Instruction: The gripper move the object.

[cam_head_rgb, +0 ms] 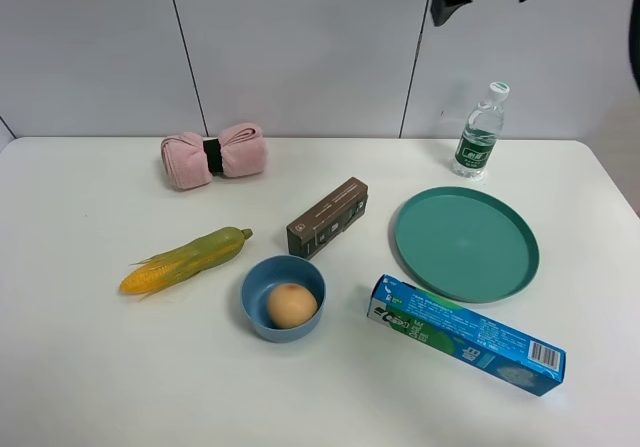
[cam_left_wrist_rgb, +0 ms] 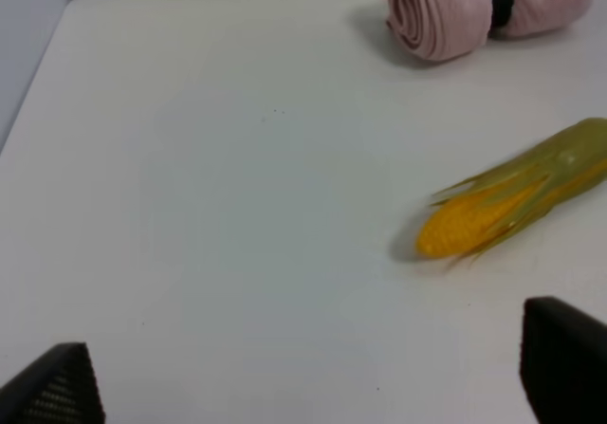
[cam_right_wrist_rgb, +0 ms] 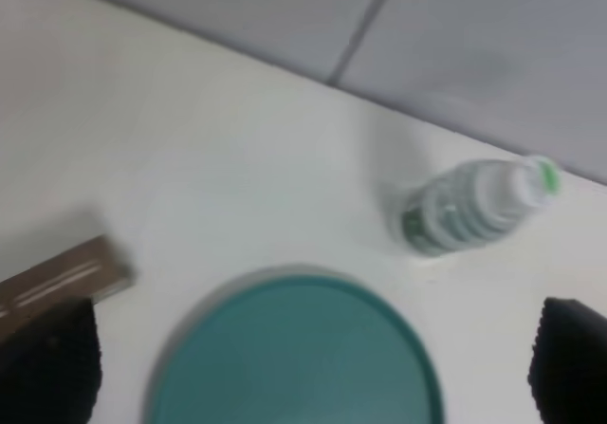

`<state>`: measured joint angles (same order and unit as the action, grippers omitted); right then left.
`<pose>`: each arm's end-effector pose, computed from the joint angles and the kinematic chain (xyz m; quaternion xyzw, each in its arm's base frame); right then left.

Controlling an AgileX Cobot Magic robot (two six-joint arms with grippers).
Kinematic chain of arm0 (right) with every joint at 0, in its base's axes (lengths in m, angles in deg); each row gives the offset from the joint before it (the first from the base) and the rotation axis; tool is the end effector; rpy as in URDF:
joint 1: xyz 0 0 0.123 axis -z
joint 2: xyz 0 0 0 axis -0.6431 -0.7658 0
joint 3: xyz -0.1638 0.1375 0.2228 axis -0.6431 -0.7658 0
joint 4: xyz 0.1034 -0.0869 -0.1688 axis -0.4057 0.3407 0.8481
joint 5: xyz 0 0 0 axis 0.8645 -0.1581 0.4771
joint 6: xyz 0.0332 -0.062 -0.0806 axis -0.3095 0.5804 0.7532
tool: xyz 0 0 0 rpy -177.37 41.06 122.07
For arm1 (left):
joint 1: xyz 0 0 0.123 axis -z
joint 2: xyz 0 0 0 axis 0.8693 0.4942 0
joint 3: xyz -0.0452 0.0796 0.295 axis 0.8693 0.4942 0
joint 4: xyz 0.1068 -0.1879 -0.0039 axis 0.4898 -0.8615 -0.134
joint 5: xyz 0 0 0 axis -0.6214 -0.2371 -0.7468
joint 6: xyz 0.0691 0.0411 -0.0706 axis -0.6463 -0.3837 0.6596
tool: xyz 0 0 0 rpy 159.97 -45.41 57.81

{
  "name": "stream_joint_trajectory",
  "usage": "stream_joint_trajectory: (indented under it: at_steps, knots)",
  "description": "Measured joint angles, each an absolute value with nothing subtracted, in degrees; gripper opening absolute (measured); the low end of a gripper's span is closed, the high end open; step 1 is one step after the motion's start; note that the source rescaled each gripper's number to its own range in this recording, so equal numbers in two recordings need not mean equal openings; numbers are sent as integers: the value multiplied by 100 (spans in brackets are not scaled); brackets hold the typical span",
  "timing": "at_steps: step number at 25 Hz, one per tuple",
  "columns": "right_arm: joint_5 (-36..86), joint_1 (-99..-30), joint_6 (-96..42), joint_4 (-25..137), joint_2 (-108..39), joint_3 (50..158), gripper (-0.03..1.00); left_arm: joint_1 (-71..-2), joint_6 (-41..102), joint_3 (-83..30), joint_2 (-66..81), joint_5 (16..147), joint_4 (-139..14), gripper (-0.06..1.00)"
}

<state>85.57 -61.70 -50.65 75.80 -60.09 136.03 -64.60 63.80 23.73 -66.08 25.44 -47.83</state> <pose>0.3313 0.1099 0.4273 -0.1696 0.9248 -0.0345 0.3389 -0.0480 -0.0018 0.2553 -0.0239 0.8460 0.0337 0.5315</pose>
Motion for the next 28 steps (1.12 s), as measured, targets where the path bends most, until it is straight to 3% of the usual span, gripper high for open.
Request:
stream_joint_trajectory:
  at_steps: [8,23,28]
  knots:
    - [8550,-5525,-5045,7584,-5496,13261,82,-6460,6380,2373,-6608,2544,-4777,100]
    - [8565,-4046,-5500,7419,-2309,9238,82,-6460,6380,2373,-6608,2544,-4777,100]
    - [8571,-3943,-5495,7370,-733,8232,82,-6460,6380,2373,-6608,2544,-4777,100]
